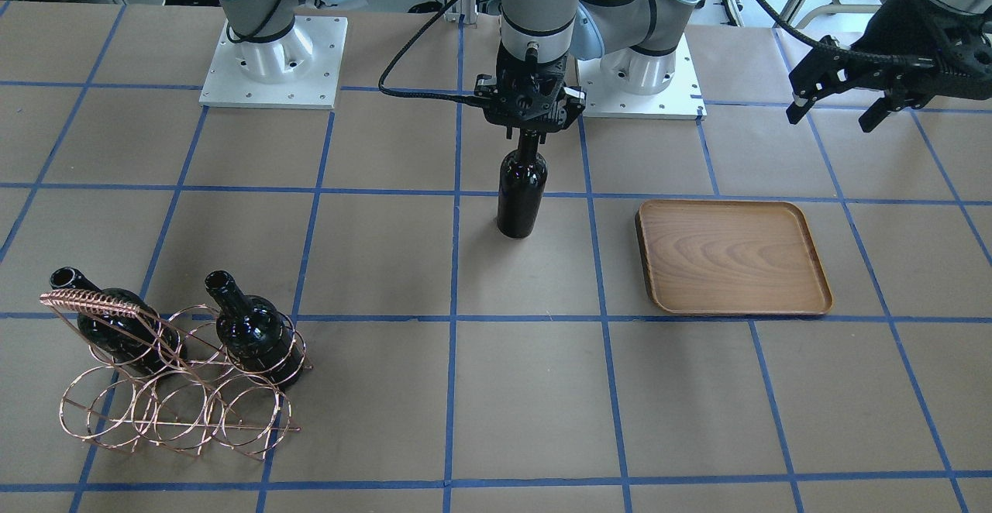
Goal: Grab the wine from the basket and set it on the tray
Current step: 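Stand the bottle upright on the table, release, and raise the right gripper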
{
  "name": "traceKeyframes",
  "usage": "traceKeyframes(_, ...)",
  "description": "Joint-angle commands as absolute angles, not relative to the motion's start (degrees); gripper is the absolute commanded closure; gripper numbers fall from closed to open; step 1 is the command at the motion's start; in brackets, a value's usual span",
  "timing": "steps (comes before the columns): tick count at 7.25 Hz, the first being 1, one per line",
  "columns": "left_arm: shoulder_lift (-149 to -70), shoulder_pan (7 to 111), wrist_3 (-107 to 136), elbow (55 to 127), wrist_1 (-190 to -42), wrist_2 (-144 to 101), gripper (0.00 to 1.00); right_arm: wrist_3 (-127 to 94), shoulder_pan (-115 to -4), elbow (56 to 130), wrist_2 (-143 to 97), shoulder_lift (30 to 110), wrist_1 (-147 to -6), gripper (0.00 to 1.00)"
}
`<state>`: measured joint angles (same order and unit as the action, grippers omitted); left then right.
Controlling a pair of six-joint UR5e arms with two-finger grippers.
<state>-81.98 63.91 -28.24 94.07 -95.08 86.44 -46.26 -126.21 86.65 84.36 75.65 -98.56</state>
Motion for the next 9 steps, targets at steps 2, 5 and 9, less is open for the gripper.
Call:
traceKeyframes(2, -81.48, 66.25, -28.39, 94.3, -95.89, 86.22, 0.0, -45.18, -122.72, 82.99, 87.71, 78.03, -98.79, 0.0)
traceKeyframes(5, -82.0, 72.65, -18.44, 94.22, -95.45, 85.79, 0.0, -21.88, -109.47, 82.71, 88.41, 85.4, -86.91, 0.0)
traceKeyframes(9, -82.7, 95.23, 1.93, 94.65, -94.57, 86.05, 0.0, -1.08, -92.57, 82.79, 88.24, 91.13, -82.27, 0.0)
